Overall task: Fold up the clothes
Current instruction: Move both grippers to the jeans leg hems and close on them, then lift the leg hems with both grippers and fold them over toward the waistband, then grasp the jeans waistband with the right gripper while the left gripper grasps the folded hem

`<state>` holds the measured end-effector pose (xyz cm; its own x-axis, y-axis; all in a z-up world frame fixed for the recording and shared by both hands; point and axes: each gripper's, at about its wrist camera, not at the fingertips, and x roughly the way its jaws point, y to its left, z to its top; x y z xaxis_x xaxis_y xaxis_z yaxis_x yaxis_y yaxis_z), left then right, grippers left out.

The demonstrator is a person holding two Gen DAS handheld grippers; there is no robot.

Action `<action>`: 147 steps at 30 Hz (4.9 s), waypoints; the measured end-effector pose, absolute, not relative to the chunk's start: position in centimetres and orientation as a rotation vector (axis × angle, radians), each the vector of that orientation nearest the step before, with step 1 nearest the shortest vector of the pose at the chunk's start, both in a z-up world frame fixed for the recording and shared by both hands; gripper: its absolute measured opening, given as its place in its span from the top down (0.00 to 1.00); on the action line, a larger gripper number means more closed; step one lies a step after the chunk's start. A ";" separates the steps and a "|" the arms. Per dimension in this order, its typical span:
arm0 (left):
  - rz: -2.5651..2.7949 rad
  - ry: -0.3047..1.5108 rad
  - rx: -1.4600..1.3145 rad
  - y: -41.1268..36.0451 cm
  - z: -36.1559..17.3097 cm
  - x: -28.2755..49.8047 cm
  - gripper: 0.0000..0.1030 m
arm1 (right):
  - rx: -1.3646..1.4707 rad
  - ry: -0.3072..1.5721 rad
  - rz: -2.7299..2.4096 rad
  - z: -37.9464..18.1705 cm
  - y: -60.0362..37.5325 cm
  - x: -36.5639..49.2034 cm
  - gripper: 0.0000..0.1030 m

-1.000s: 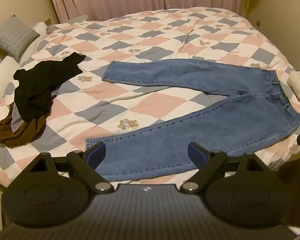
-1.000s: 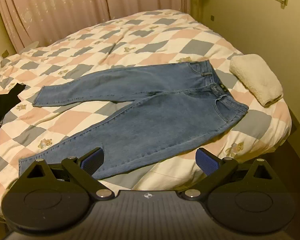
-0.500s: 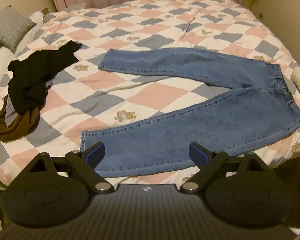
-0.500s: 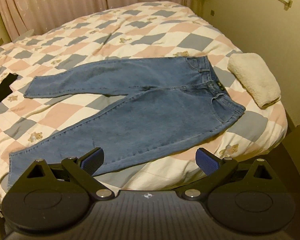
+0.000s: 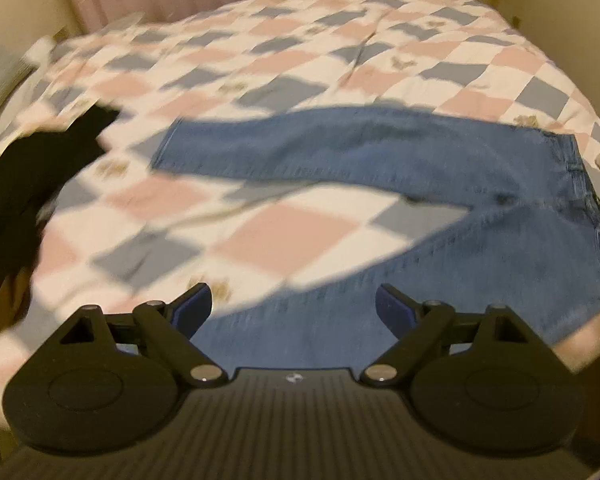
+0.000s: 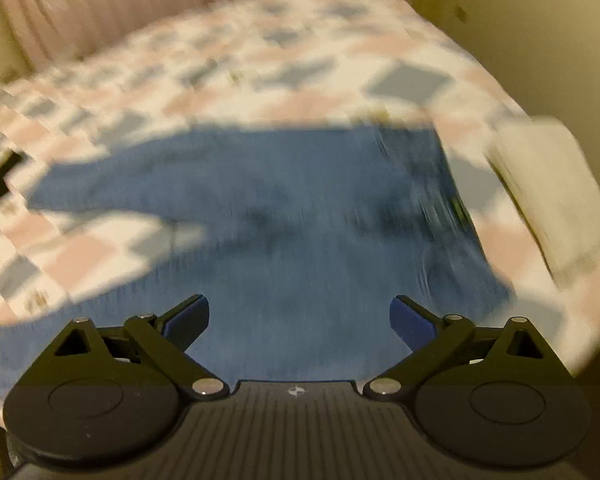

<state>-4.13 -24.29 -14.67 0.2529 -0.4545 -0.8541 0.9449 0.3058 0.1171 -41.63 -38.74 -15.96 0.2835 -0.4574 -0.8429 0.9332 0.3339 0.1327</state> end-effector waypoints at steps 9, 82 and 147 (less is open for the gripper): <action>-1.319 0.641 0.955 -43.0 -22.7 -0.3 0.39 | 0.620 0.848 -0.689 -23.4 -59.3 -42.2 0.19; -0.997 0.458 0.504 -5.6 -32.7 -9.0 0.80 | 0.896 0.170 -1.050 -34.8 -31.0 -58.4 0.54; -0.618 0.764 -0.445 3.4 -36.8 10.6 0.99 | 1.127 0.083 -1.310 -35.9 -40.7 -64.9 0.90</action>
